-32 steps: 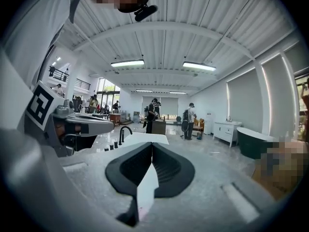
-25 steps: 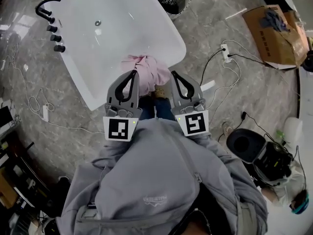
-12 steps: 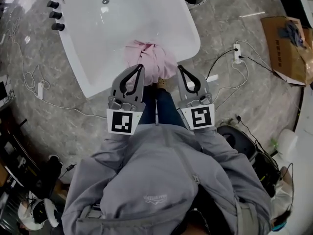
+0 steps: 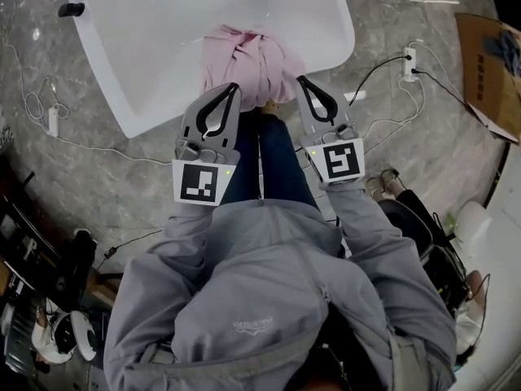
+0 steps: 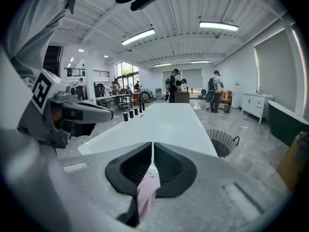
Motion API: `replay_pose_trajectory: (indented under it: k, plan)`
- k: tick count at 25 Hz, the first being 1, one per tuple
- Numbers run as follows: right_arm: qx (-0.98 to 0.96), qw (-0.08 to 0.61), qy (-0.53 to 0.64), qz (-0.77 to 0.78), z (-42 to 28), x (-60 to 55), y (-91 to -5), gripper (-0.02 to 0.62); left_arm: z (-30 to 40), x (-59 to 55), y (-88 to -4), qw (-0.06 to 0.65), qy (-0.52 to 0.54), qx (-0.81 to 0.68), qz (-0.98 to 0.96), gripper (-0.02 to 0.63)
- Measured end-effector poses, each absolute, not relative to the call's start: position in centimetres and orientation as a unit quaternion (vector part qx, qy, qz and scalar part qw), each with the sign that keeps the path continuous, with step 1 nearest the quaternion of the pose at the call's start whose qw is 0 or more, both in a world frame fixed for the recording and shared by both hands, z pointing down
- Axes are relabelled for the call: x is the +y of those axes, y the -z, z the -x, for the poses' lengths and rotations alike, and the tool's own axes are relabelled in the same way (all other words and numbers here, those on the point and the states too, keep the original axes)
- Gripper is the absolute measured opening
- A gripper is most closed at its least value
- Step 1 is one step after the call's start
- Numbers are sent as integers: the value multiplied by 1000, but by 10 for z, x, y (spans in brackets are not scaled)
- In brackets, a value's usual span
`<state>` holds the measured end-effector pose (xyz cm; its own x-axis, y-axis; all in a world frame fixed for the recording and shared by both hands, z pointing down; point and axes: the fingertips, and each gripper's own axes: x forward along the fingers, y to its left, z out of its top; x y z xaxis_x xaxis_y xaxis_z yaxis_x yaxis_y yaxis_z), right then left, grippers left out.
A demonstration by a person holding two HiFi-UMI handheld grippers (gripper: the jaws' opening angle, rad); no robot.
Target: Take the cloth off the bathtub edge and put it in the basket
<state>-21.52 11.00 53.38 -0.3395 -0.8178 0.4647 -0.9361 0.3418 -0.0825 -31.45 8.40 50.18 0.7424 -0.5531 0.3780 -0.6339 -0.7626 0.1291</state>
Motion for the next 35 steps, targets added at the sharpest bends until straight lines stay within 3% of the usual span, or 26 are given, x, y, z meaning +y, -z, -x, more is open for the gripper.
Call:
replay_pose_trajectory:
  k: [6,8,9,11,13,20,25,35]
  plan:
    - [-810,193,-214,-511,225,110,-587,18,320,89,-559,128,-207,-303,-921,5]
    - [-813,207,-225,-496,229,113,-602,31,322,92,-576,151,-218,-302,-916,65]
    - [-815,213,-228,-489,232,113,-608,53,323,92,-585,164,-223,-301,-913,148]
    - [-819,219,-238,-474,239,114,-619,131,326,93,-601,184,-233,-297,-907,171]
    - [-820,230,-249,-461,243,116,-632,258,332,96,-619,190,-255,-294,-901,216]
    - [-805,315,-270,-425,241,124,-683,420,352,108,-694,205,-354,-274,-870,327]
    - [-791,366,-273,-407,231,127,-711,449,359,110,-725,217,-404,-259,-850,362]
    - [-769,389,-334,-382,235,122,-744,457,346,122,-754,270,-439,-201,-833,380]
